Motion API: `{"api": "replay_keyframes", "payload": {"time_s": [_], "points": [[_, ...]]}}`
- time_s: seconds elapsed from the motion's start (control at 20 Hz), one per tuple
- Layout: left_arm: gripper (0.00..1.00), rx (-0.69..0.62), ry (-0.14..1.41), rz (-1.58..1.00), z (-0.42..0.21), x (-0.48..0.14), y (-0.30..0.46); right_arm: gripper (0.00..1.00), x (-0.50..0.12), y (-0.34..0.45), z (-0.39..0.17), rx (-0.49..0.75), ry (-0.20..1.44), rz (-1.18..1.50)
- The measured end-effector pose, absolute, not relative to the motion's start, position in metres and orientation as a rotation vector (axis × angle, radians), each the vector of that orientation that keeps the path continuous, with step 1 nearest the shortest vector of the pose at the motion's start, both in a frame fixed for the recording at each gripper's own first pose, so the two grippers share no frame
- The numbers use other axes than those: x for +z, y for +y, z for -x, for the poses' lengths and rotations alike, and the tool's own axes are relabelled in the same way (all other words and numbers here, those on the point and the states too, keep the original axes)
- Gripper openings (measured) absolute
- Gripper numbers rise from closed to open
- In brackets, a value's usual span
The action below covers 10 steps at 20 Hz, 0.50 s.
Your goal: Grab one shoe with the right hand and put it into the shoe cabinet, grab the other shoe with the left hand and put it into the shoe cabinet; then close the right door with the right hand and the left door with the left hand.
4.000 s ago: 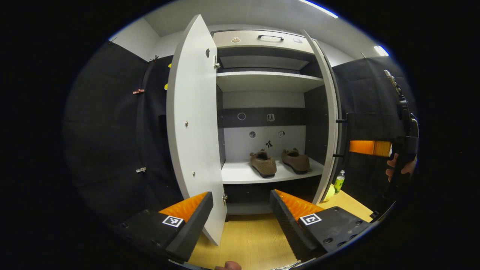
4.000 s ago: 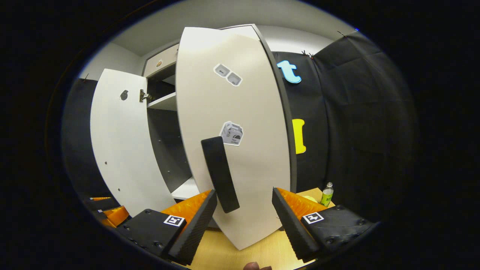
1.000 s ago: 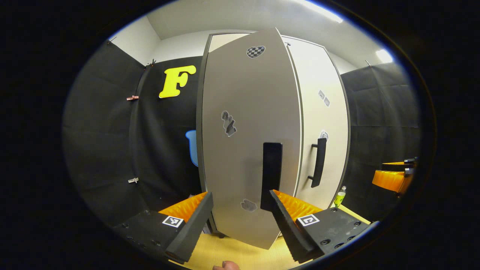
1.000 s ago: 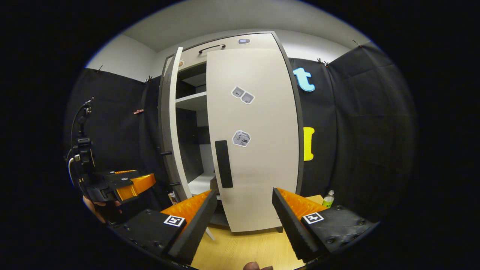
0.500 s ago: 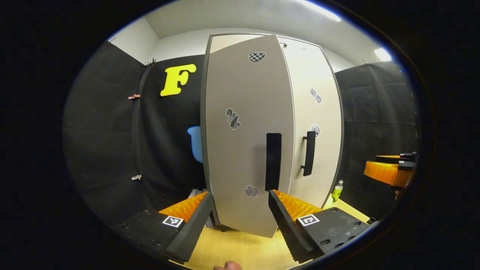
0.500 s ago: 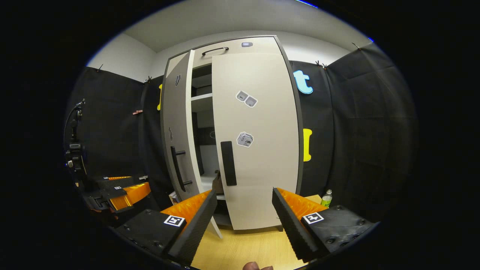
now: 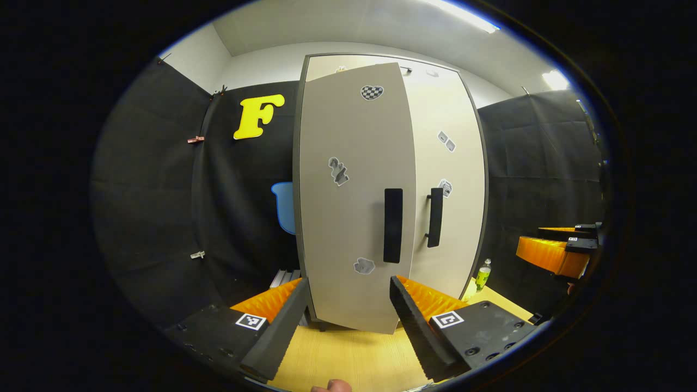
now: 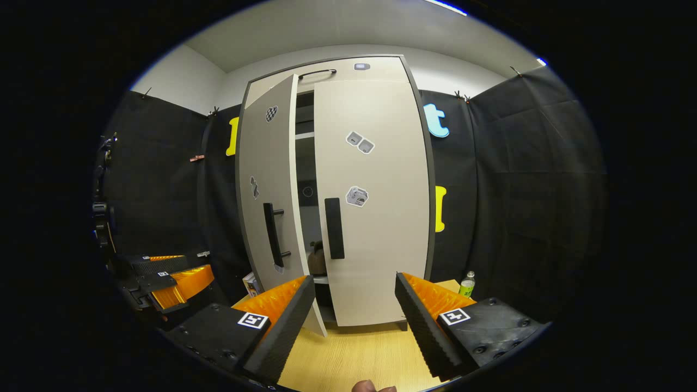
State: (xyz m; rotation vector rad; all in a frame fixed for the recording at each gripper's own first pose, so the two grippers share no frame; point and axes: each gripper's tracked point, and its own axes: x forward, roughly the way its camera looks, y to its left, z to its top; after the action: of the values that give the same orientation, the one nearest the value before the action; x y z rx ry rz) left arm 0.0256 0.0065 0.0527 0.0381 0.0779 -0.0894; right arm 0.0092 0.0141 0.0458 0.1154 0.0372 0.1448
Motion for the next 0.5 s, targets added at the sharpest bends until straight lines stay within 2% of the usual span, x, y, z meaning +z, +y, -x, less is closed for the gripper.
{"api": "replay_keyframes", "payload": {"time_s": [0.5], "points": [[0.94, -0.086, 0.054, -0.017, -0.009, 0.061, 0.010, 0.98, 0.036, 0.015, 0.002, 0.120, 0.042, -0.089]]}}
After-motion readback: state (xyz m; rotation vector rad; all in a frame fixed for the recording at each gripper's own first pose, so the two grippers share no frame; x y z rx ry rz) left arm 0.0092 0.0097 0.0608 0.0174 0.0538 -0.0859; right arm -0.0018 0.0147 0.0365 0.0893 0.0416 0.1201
